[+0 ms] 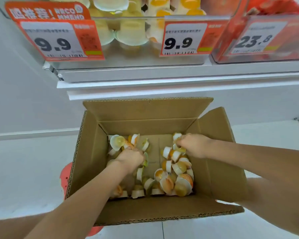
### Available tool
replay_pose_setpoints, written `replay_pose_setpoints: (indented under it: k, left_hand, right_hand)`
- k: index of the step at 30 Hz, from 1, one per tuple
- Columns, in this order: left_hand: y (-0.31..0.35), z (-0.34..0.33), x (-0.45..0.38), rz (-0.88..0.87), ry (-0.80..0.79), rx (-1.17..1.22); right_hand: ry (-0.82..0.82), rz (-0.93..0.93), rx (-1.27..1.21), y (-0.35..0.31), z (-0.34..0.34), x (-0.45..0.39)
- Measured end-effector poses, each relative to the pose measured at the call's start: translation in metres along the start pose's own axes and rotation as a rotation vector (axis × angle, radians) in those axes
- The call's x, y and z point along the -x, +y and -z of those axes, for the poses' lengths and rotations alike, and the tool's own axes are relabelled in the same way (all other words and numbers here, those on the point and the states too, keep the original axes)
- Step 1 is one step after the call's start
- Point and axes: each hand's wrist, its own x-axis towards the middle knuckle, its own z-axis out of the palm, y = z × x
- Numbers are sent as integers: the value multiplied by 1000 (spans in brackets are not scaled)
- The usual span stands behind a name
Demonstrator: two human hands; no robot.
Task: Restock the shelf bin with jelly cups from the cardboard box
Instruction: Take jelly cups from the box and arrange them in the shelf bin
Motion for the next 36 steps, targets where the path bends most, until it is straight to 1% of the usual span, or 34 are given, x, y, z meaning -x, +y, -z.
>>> replay_pose_setpoints:
  k: [3, 8, 10, 12, 13, 15, 17, 19, 21, 24, 25, 27, 29, 31, 33, 34, 36]
  left_hand:
    - [8, -14, -26, -14, 5, 12]
    - [23, -28, -51, -92, -53, 44]
    - [28, -28, -56, -57, -7, 204]
    - [34, -26, -65, 25, 49, 404]
    - [38, -24, -72, 57, 71, 447]
    - [47, -23, -85, 96, 141, 424]
    - [53, -24, -100, 88, 201, 353]
    - [52, -23, -111, 129, 205, 443]
    - [45, -19, -121, 163, 190, 551]
    - [42, -12, -131, 161, 248, 425]
    - [43, -11, -133, 162, 268, 429]
    - [46, -9, -137, 170, 304, 474]
    - [41, -8, -134, 176, 350, 586]
    - [33, -5, -123, 190, 400, 780]
    - [26, 4, -107, 174, 462, 940]
    - [23, 10, -98, 166, 492, 978]
    - [17, 24, -77, 179, 580, 1024]
  right_hand:
    - [-50, -145, -118, -4, -29, -38]
    - [-72, -284, -244, -16, -70, -76]
    - [-34, -339, -278, -19, -79, -85]
    - [-32, -381, -265, -23, -85, -91]
    - [-37, -400, -250, -25, -86, -93]
    - [-18, -452, -268, -29, -89, -97]
    - [33, -517, -350, -28, -89, -100]
    - [95, -560, -450, -24, -89, -96]
    - [174, -604, -621, -18, -93, -88]
    - [360, -652, -1038, -16, -98, -76]
    - [409, -644, -1136, -16, -99, -73]
    - [468, -642, -1249, -18, -98, -69]
    - [519, -704, -1391, -19, -95, -69]
    - [529, -777, -1696, -22, -84, -68]
    - [511, -720, -2034, -27, -68, -65]
    - [499, -651, -2119, -31, -59, -63]
    - [466, -506, -2109, -39, -39, -54]
